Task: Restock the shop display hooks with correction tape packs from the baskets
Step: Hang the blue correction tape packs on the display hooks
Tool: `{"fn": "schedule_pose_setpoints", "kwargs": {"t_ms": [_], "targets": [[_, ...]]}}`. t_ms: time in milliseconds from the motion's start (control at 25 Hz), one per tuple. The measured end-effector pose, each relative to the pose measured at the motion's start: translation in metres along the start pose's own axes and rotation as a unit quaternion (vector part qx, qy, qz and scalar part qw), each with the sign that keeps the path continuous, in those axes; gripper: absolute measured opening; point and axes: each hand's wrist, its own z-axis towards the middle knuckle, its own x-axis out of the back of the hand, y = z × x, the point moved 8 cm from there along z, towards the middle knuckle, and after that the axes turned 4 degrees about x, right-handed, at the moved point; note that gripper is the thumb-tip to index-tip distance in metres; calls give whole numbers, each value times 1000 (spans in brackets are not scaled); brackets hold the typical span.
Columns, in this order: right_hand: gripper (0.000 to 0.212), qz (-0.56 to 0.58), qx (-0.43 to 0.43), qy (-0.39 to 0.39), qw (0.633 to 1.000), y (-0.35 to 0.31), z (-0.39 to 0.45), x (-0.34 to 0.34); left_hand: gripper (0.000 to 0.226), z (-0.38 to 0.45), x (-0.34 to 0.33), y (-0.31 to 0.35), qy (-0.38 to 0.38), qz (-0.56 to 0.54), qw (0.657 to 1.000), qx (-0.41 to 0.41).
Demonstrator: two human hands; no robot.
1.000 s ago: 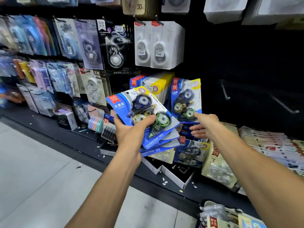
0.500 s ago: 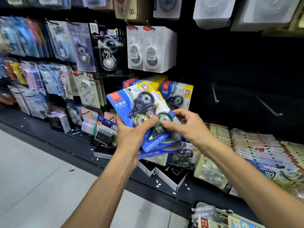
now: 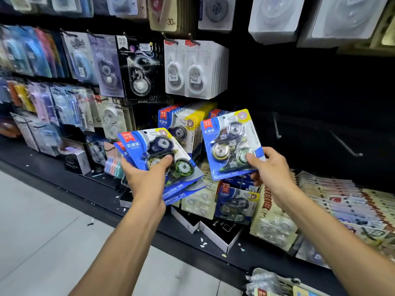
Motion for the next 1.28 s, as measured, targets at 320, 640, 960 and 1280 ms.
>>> {"fn": "schedule_pose_setpoints", "kwargs": {"t_ms": [320, 640, 960, 1280], "targets": [[10, -2, 58, 72, 996, -5, -15, 1, 91, 0, -4, 0, -32, -9, 999, 2], [25, -49, 115, 111, 986, -12, -15, 1, 97, 0, -6, 1, -39, 4, 999, -7], [38, -64, -24, 57, 996, 25, 38, -23, 83, -3, -9, 3, -56, 16, 998, -18], [41, 45, -69, -92, 992, 24, 10, -59, 107, -4, -14, 0, -86, 45, 995, 16]]}}
